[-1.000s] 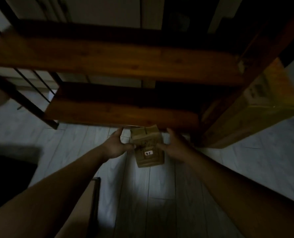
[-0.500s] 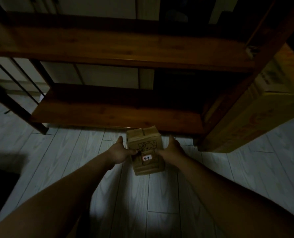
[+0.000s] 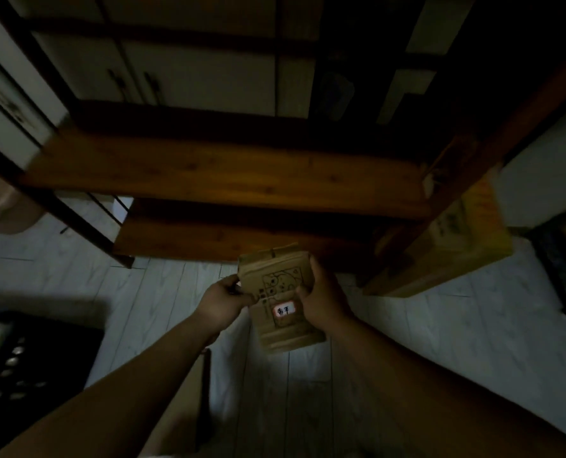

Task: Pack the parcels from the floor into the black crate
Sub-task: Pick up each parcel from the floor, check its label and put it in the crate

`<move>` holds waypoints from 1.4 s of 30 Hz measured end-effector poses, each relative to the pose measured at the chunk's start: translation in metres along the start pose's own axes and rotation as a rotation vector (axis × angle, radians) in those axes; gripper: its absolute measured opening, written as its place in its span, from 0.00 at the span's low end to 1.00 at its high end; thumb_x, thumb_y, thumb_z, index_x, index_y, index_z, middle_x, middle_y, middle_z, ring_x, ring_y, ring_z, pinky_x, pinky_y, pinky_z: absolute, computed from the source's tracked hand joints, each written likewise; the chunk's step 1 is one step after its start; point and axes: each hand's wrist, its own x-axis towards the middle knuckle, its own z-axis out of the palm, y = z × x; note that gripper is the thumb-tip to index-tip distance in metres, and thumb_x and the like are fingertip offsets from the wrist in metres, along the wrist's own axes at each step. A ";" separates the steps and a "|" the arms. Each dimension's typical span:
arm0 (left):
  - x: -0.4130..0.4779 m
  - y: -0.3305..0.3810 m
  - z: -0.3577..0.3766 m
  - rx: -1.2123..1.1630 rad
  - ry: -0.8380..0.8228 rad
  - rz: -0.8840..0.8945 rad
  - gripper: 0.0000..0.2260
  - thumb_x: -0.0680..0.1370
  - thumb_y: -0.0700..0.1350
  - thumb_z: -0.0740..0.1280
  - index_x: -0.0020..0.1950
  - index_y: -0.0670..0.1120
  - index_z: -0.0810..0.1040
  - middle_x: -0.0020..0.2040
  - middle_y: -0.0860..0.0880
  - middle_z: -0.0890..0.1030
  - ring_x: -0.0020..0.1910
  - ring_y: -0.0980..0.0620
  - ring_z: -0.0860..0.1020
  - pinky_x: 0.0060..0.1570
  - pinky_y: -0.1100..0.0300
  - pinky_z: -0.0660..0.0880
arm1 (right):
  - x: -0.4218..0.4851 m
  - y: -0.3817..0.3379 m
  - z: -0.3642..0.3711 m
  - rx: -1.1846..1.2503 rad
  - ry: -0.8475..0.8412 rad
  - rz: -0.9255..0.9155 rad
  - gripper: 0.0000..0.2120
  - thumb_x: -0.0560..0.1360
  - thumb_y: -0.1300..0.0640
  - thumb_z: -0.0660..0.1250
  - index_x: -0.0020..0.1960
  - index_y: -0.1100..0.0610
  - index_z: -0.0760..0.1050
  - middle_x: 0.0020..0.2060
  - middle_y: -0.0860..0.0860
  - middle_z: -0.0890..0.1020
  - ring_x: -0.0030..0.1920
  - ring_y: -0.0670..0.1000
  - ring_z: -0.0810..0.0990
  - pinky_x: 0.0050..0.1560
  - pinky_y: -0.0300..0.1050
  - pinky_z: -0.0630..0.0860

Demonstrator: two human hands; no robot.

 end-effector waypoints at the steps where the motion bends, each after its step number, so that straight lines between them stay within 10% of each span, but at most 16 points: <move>1: -0.024 0.022 -0.015 -0.054 -0.025 -0.011 0.24 0.72 0.36 0.70 0.66 0.47 0.70 0.51 0.46 0.77 0.49 0.50 0.76 0.41 0.61 0.73 | -0.020 -0.025 -0.016 0.019 -0.004 -0.001 0.33 0.79 0.55 0.60 0.77 0.41 0.46 0.73 0.53 0.62 0.70 0.56 0.66 0.65 0.53 0.67; 5: -0.126 0.108 -0.070 -0.159 -0.173 0.034 0.44 0.66 0.38 0.77 0.74 0.58 0.56 0.64 0.47 0.71 0.60 0.50 0.72 0.53 0.53 0.77 | -0.107 -0.128 -0.079 0.137 0.001 -0.046 0.33 0.78 0.55 0.62 0.76 0.42 0.49 0.72 0.51 0.65 0.70 0.55 0.66 0.68 0.55 0.67; 20: -0.423 0.289 -0.162 -0.167 -0.043 0.326 0.19 0.74 0.48 0.70 0.63 0.55 0.68 0.55 0.50 0.77 0.50 0.52 0.78 0.43 0.57 0.76 | -0.399 -0.308 -0.229 0.548 -0.075 -0.269 0.34 0.74 0.58 0.70 0.71 0.35 0.58 0.60 0.45 0.79 0.57 0.45 0.79 0.50 0.45 0.80; 24: -0.488 0.291 -0.157 -0.183 -0.107 0.442 0.22 0.70 0.50 0.71 0.58 0.68 0.68 0.57 0.54 0.76 0.55 0.51 0.77 0.44 0.59 0.76 | -0.448 -0.308 -0.245 0.571 -0.030 -0.303 0.31 0.78 0.57 0.65 0.71 0.34 0.55 0.55 0.50 0.81 0.52 0.47 0.81 0.41 0.43 0.79; 30: -0.563 0.281 -0.174 -0.157 -0.245 0.450 0.37 0.57 0.51 0.76 0.65 0.62 0.71 0.60 0.47 0.79 0.57 0.46 0.79 0.56 0.49 0.75 | -0.505 -0.308 -0.267 0.617 0.026 -0.400 0.43 0.72 0.53 0.72 0.76 0.38 0.48 0.72 0.51 0.66 0.70 0.54 0.67 0.70 0.60 0.63; 35: -0.613 0.279 -0.204 -0.231 -0.128 0.497 0.38 0.58 0.54 0.77 0.67 0.53 0.71 0.62 0.44 0.78 0.58 0.44 0.78 0.55 0.50 0.74 | -0.543 -0.334 -0.258 0.779 -0.088 -0.497 0.22 0.74 0.57 0.68 0.67 0.55 0.71 0.57 0.56 0.81 0.56 0.52 0.79 0.54 0.46 0.75; 42: -0.655 0.210 -0.251 -0.412 0.118 0.449 0.35 0.66 0.49 0.74 0.70 0.57 0.63 0.58 0.45 0.79 0.56 0.43 0.79 0.54 0.42 0.76 | -0.575 -0.374 -0.152 0.893 -0.015 -0.572 0.19 0.79 0.53 0.61 0.70 0.48 0.67 0.59 0.48 0.79 0.57 0.44 0.77 0.48 0.38 0.73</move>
